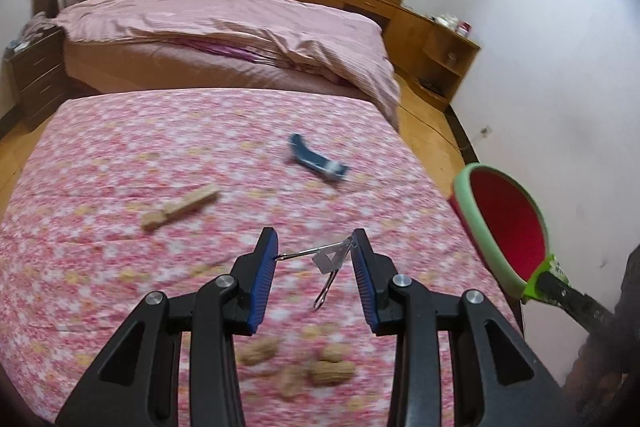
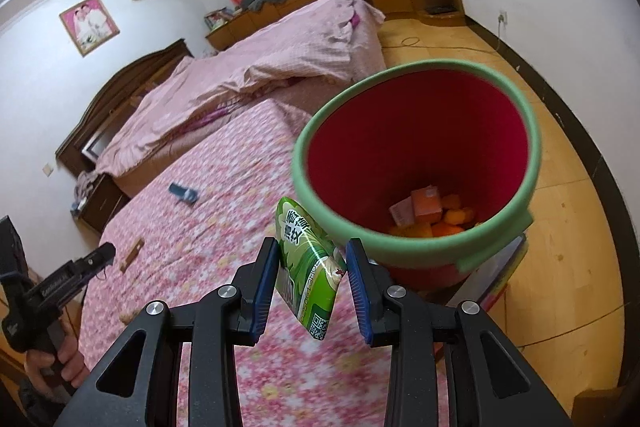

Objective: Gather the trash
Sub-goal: 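Carry the green pouch and key ring toward the red bucket, then open both grippers over the red bucket to drop the pouch and key ring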

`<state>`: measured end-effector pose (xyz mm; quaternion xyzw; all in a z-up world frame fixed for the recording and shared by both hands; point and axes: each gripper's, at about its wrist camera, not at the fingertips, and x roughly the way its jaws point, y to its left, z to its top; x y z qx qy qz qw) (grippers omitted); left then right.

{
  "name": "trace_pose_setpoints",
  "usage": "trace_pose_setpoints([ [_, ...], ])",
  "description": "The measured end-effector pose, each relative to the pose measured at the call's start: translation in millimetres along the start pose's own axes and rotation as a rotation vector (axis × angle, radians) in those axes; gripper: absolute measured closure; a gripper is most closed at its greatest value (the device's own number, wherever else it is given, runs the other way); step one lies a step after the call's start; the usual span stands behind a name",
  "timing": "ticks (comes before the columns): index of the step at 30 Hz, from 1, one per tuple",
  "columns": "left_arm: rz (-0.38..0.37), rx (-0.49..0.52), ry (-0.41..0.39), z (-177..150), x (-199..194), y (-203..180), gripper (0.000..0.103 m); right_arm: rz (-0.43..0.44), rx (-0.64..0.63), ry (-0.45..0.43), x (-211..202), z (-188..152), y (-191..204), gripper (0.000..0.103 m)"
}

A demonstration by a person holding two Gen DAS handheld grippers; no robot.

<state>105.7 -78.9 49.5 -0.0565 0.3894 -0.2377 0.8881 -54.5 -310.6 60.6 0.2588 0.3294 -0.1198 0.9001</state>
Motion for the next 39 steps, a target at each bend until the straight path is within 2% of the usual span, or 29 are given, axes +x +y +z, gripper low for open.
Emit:
trace_pose_setpoints([
  [12,-0.092,0.086,0.071,11,28,-71,0.065,-0.043,0.043,-0.047,10,39,-36,0.067],
  [16,-0.098,0.137,0.084,16,40,-96,0.065,-0.058,0.023,-0.051,19,48,-44,0.063],
  [17,-0.103,0.145,0.088,17,43,-100,0.065,-0.055,0.019,-0.05,20,49,-45,0.059],
  [25,-0.143,0.214,0.116,21,66,-142,0.065,-0.045,0.071,-0.079,19,59,-66,0.051],
  [31,-0.168,0.286,0.137,22,82,-174,0.065,-0.042,0.12,-0.097,11,63,-86,0.051],
  [39,-0.204,0.354,0.163,16,103,-208,0.065,-0.079,0.167,-0.1,-1,60,-105,0.051],
])
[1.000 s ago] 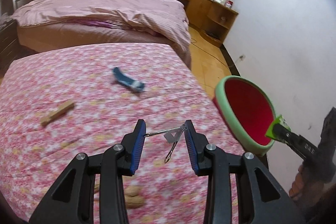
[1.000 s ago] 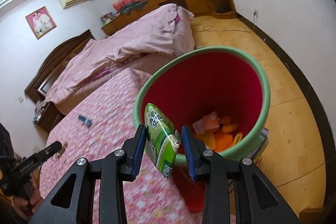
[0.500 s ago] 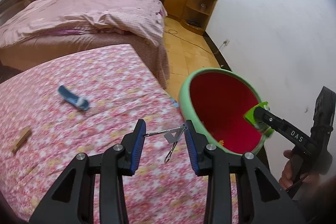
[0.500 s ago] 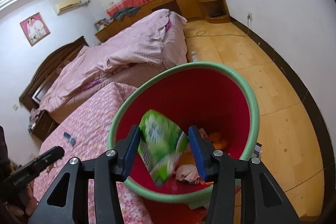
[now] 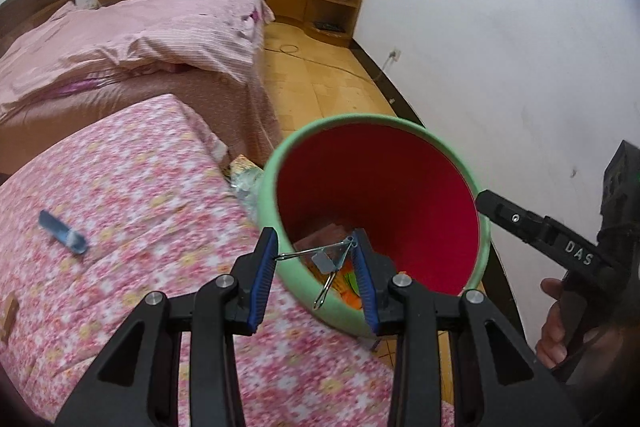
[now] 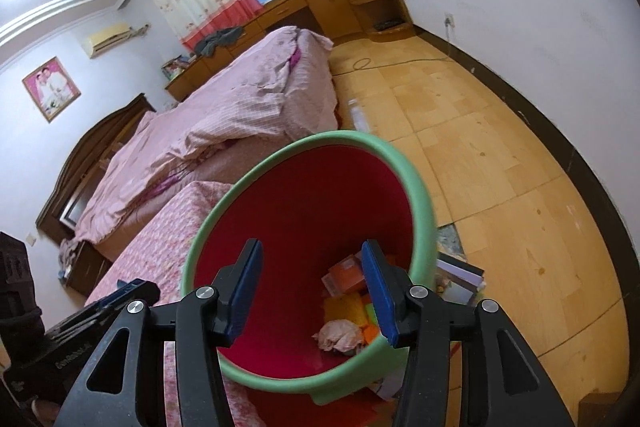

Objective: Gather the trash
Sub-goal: 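Open both grippers over the red bucket to drop the pouch and key ring, then move both open grippers back over the bed toward the wooden stick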

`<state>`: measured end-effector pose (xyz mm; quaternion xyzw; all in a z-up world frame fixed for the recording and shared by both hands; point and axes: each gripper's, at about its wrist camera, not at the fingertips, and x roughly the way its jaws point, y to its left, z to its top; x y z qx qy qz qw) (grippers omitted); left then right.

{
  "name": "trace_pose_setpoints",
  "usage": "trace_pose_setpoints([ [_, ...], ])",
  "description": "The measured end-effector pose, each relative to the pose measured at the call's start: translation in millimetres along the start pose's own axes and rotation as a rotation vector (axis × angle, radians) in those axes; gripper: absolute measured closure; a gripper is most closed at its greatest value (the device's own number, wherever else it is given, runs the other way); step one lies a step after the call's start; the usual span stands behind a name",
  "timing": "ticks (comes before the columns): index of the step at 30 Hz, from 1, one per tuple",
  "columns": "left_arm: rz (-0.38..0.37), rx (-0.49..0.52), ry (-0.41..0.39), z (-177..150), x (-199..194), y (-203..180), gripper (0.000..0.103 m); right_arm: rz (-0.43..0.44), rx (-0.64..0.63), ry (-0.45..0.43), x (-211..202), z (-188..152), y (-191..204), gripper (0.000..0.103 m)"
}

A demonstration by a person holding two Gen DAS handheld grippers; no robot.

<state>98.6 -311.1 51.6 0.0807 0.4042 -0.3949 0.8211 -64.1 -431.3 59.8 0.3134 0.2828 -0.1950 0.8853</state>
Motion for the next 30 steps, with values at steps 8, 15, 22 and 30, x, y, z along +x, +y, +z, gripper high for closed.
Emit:
trace_pose_setpoints([
  [8,-0.006,0.048,0.048,6,28,-17,0.065,-0.018,0.054,0.005,-7,-8,-21,0.05],
  [15,-0.009,0.036,0.064,6,34,-20,0.052,-0.026,0.087,0.004,-10,-10,-28,0.05],
  [22,0.001,0.017,0.045,2,19,-13,0.052,-0.027,0.07,0.023,-15,-13,-20,0.049],
  [30,0.026,-0.042,0.025,-10,-5,4,0.052,-0.022,0.036,0.028,-29,-19,-4,0.048],
])
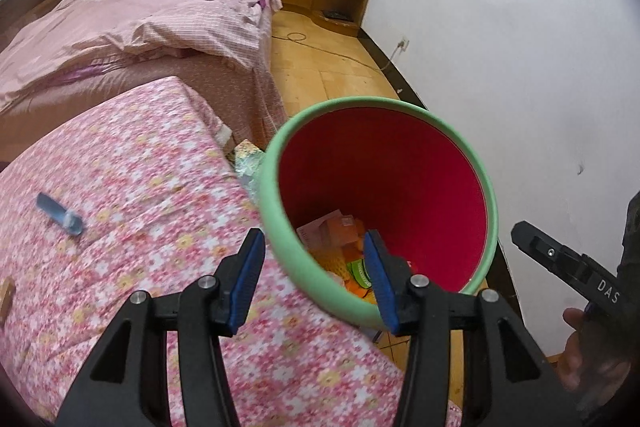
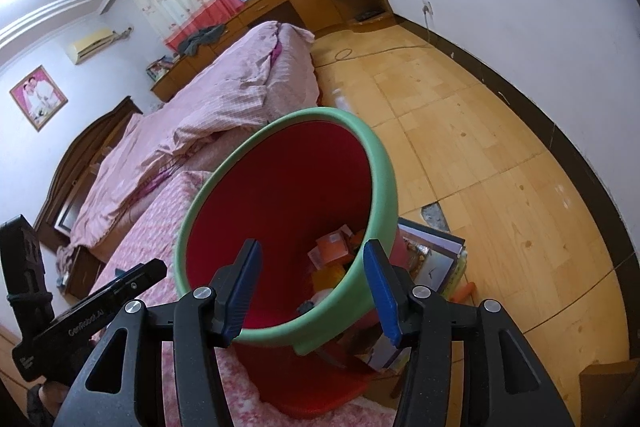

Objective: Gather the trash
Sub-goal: 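Move both open grippers back over the bed toward the wooden stick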

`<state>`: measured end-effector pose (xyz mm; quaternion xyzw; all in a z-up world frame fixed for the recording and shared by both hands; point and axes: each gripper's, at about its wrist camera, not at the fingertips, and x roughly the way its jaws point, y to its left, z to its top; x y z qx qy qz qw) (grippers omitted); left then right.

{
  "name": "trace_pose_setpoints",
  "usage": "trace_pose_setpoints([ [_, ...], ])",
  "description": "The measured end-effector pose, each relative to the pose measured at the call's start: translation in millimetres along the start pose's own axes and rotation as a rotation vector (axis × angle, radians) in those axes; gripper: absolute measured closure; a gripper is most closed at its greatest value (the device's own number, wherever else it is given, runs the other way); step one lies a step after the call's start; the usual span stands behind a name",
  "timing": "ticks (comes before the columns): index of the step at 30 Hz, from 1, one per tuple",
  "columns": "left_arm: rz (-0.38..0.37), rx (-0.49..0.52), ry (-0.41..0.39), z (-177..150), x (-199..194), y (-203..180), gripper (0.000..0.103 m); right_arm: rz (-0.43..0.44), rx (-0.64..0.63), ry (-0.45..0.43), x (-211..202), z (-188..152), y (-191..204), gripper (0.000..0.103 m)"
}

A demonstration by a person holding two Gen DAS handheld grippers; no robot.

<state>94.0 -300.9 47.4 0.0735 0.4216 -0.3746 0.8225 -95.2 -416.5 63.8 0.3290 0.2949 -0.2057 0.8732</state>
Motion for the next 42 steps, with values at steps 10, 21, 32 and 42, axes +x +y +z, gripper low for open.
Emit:
trace_pose_setpoints([
  [10,0.032,-0.069,-0.051,-12,-39,38,0.052,0.032,-0.064,0.02,-6,-16,36,0.046],
  [21,0.112,-0.175,-0.089,-33,-75,100,0.052,0.077,-0.159,0.076,7,-36,84,0.046],
  [32,0.217,-0.257,-0.107,-53,-98,173,0.052,0.096,-0.232,0.139,28,-62,125,0.046],
  [42,0.338,-0.278,-0.073,-65,-104,238,0.052,0.088,-0.292,0.193,47,-84,154,0.046],
])
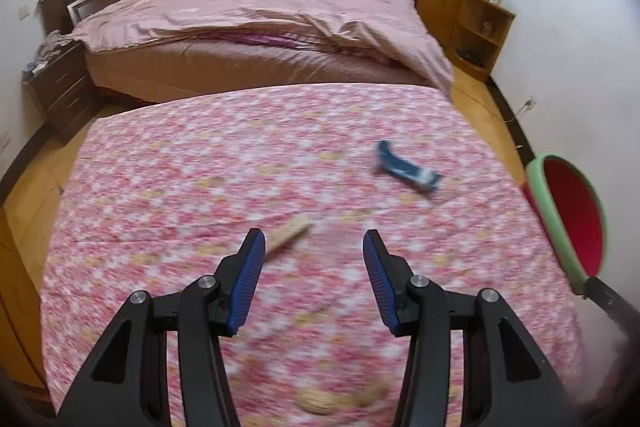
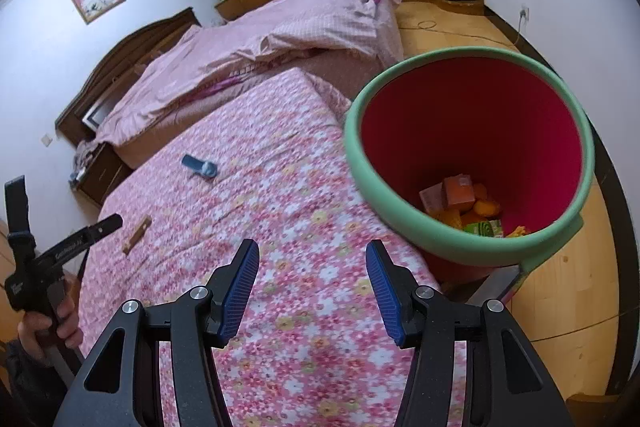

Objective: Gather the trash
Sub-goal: 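Move both open grippers back over the bed toward the wooden stick, then close the left gripper on the wooden stick and lift it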

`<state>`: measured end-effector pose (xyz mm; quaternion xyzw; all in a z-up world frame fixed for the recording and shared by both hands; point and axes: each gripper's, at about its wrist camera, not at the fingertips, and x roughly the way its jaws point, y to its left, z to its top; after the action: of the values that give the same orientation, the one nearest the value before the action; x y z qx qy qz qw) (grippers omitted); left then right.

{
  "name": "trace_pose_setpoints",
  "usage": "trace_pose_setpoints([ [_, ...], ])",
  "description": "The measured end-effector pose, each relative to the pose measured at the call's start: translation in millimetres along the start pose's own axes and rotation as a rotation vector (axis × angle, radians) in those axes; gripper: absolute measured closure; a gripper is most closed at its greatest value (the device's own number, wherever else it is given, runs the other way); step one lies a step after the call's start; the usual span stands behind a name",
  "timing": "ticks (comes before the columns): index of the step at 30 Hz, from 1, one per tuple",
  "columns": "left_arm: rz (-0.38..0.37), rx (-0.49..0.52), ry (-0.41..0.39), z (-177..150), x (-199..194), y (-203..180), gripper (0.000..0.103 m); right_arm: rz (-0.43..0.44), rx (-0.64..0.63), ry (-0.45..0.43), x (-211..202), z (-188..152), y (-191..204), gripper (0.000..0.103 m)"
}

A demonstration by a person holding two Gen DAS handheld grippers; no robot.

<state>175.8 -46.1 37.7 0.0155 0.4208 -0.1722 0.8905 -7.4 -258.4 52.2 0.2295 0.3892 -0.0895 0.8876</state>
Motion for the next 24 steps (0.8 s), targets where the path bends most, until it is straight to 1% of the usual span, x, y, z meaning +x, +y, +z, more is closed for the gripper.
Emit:
trace_pose_setpoints([
  [4,0.041,0.002,0.02,0,13,16,0.052,-0.005,-0.004,0.019,7,-2,5,0.046],
  [7,0.044,0.005,0.036,-1,25,24,0.052,-0.007,-0.005,0.032,13,-2,8,0.046],
  [13,0.041,0.044,0.085,-6,48,25,0.052,-0.018,-0.007,0.049,23,-3,11,0.046],
  [18,0.043,0.054,0.101,-7,61,27,0.052,-0.023,-0.01,0.065,29,-5,13,0.046],
  [19,0.036,0.051,0.093,-7,61,29,0.053,-0.024,-0.01,0.067,31,-4,14,0.046],
  [20,0.024,0.044,0.082,-8,60,30,0.057,-0.024,-0.011,0.068,32,-4,14,0.046],
  [21,0.017,0.042,0.078,-7,62,30,0.067,-0.025,-0.011,0.07,33,-4,15,0.046],
  [22,0.013,0.043,0.074,-6,62,30,0.073,-0.025,-0.011,0.072,34,-4,15,0.046],
  [23,0.005,0.044,0.074,-6,62,31,0.077,-0.024,-0.012,0.076,36,-4,16,0.046],
  [24,-0.007,0.044,0.075,-6,61,31,0.084,-0.022,-0.014,0.081,38,-4,18,0.046],
])
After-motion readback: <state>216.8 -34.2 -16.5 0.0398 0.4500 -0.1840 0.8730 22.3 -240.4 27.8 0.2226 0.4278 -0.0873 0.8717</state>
